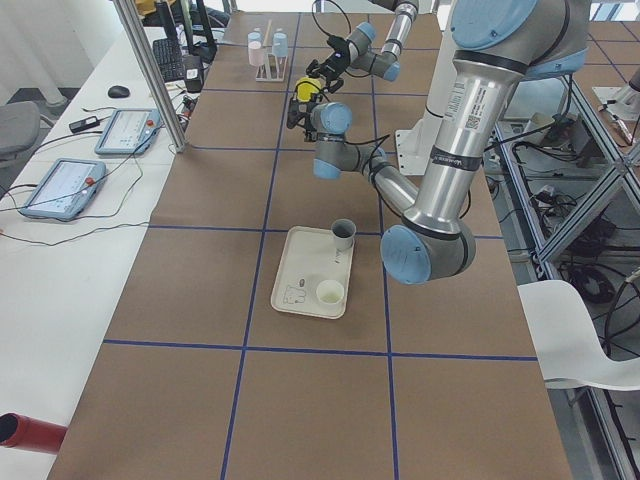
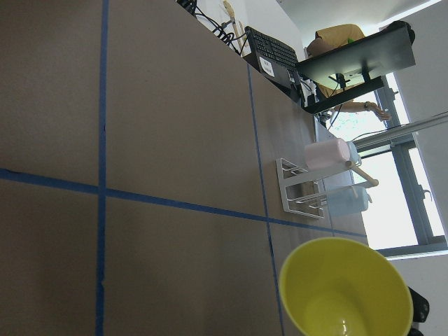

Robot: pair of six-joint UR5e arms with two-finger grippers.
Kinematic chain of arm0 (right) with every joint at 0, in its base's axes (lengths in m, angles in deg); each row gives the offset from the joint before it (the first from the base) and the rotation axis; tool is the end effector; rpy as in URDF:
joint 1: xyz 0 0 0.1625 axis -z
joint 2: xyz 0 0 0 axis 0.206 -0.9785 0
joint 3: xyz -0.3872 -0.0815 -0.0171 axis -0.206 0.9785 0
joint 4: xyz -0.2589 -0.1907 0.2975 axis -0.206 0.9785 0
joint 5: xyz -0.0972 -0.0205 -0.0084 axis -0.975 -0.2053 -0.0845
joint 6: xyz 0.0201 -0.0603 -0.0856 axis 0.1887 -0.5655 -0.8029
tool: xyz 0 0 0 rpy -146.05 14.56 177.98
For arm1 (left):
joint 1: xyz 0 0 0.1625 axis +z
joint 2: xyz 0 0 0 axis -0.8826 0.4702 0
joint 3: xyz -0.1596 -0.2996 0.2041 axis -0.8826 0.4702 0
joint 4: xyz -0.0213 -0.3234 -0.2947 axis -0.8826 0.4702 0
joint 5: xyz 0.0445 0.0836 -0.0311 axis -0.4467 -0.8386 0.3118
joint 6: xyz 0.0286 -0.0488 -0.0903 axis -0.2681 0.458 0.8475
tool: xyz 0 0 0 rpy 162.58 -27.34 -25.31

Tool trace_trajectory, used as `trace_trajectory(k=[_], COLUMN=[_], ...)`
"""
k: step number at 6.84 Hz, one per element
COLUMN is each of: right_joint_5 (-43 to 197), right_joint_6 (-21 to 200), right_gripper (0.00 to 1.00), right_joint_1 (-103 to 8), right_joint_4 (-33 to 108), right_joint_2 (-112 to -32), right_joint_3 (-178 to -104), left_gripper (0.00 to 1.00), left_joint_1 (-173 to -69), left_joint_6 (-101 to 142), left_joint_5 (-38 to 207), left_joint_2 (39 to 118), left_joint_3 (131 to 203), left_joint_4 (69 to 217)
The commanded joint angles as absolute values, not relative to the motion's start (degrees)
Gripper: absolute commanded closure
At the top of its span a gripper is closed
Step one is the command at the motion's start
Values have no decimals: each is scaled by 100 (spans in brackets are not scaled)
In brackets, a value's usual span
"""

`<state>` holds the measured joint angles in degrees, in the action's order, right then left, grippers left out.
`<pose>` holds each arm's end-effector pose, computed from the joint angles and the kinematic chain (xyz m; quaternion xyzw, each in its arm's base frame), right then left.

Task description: Transfer IKEA cup to right arm and place on rack

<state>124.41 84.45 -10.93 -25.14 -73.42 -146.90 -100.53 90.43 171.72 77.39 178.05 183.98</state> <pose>-0.4623 -0.3773 0.2205 0.6653 -0.4090 -0.1703 0.6009 0.3849 -0.4339 0.2143 0.1799 0.7281 -0.0687 0.6578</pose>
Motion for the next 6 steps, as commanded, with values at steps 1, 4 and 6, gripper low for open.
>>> trace_trajectory(k=[1,4,6], right_joint_5=[12470,12881,12883], right_joint_6=[8569,7199,4995], right_gripper=[100,100,100], right_joint_1=[-1516,-2726,-3614], right_joint_4=[-423,3293,4244], right_joint_2=[-7375,-7296,-7392], right_joint_3=[-15352,-16438,-16421], left_gripper=[0,0,0], left_joint_1=[-10124,-10115,-10115], left_joint_6=[8879,8879,8879], left_joint_5=[17229,17203,17203], left_joint_2=[7621,7603,7594], left_joint_3=[17817,17808,17826], left_joint_4=[18396,18396,18404])
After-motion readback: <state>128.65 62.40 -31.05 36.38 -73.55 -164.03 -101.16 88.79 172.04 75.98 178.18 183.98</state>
